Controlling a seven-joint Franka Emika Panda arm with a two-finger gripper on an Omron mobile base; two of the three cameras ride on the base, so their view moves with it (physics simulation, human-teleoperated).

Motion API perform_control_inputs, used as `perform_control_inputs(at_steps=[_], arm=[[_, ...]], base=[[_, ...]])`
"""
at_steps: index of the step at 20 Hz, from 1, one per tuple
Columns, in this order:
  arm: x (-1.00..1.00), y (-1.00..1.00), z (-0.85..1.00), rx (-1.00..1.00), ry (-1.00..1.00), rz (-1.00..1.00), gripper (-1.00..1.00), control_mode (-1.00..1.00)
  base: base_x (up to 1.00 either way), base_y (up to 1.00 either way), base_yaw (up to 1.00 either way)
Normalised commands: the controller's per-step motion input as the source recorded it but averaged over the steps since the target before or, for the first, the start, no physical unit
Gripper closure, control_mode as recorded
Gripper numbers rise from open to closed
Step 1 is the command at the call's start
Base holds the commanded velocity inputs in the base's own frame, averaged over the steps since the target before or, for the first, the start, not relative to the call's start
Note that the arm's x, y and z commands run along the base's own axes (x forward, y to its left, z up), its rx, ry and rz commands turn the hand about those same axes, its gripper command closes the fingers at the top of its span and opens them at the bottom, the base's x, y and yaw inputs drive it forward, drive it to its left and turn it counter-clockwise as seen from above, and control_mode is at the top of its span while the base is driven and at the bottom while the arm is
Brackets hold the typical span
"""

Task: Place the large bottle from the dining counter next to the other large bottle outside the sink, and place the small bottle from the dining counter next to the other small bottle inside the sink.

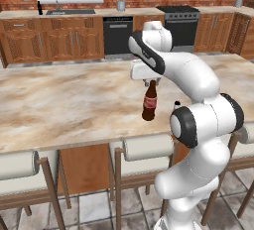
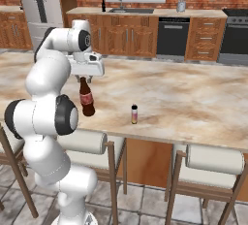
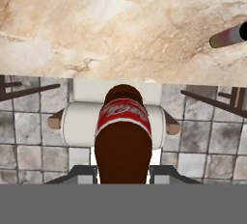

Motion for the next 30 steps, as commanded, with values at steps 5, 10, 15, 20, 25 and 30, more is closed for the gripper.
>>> perform_control_inputs(at_steps=[5,10,15,20,25,30], arm=[[-0.36,-0.01,0.12,0.00,0.00,0.00,1.00,-1.00],[-0.44,0.00,0.21,0.00,0.01,0.00,1.00,-1.00],[-0.01,0.00,0.00,0.00,0.00,0.00,1.00,-1.00],[0.00,0.00,0.00,0.00,0.00,0.00,1.00,-1.00],[0.00,0.00,0.00,0.00,0.00,0.00,1.00,1.00],[0.00,0.00,0.00,0.00,0.00,0.00,1.00,1.00]], base=[[0.00,0.00,0.00],[0.00,0.00,0.00],[0.00,0.00,0.00],[0.00,0.00,0.00],[-0.16,0.01,0.00],[-0.41,0.74,-0.02]])
